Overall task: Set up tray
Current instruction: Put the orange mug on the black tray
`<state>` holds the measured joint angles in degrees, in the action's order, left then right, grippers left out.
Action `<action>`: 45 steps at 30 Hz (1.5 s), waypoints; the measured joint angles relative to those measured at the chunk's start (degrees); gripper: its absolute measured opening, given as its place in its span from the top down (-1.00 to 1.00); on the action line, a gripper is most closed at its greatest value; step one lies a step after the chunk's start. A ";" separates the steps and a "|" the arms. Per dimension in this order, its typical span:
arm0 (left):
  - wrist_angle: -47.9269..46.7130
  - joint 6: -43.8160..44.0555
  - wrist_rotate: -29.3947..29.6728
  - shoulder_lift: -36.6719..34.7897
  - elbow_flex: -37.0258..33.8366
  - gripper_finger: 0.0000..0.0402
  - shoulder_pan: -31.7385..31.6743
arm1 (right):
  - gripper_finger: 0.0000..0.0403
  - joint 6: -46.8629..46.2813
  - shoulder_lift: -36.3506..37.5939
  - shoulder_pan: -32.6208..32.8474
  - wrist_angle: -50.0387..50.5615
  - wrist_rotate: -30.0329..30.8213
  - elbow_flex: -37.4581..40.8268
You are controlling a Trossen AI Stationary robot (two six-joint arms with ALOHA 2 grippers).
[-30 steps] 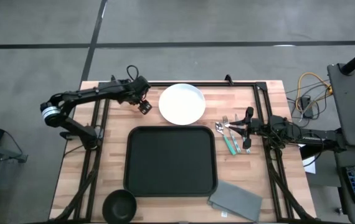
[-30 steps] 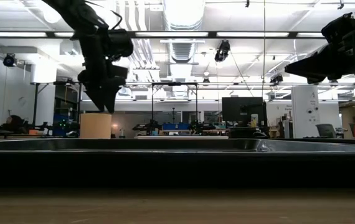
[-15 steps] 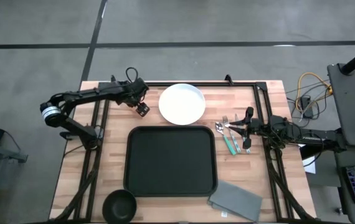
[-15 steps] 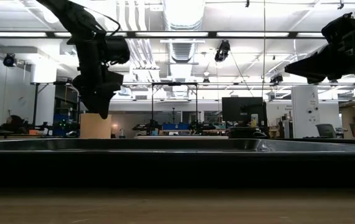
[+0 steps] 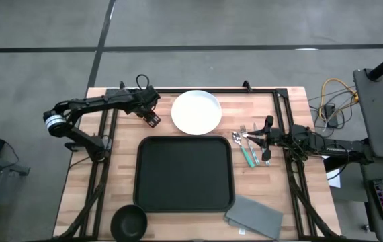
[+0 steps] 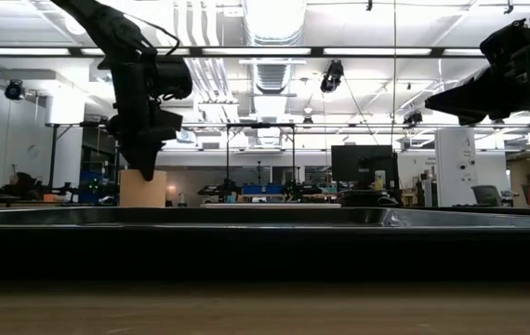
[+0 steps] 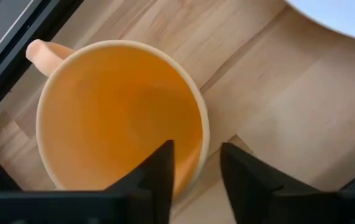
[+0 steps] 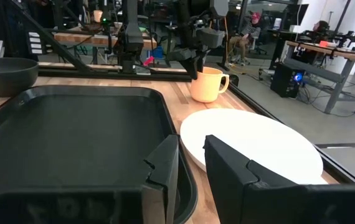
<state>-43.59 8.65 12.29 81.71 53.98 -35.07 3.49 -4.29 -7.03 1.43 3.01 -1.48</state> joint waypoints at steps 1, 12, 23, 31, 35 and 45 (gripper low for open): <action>0.02 -0.01 0.01 0.00 0.00 0.62 0.00 | 0.66 0.00 0.00 -0.02 0.00 0.02 -0.02; -0.32 -1.27 -0.52 0.00 0.00 0.99 0.00 | 0.66 -0.02 0.00 -0.02 0.00 0.02 -0.01; -1.83 -1.30 -4.48 -0.38 0.53 1.00 0.14 | 0.66 -0.02 0.00 0.00 0.00 0.02 -0.01; -2.18 -1.30 -7.62 -4.86 1.18 1.00 1.12 | 0.66 0.00 0.00 0.00 0.00 0.01 -0.02; -3.52 0.09 -7.83 -8.29 1.14 1.00 3.00 | 0.66 -0.02 0.00 0.00 0.00 0.00 0.00; -8.11 5.45 -8.46 -13.18 1.04 1.00 13.04 | 0.66 -0.01 0.00 0.00 0.00 0.02 -0.02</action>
<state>-51.71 14.10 3.83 68.53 55.01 -22.03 3.48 -4.29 -7.03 1.43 3.03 -1.50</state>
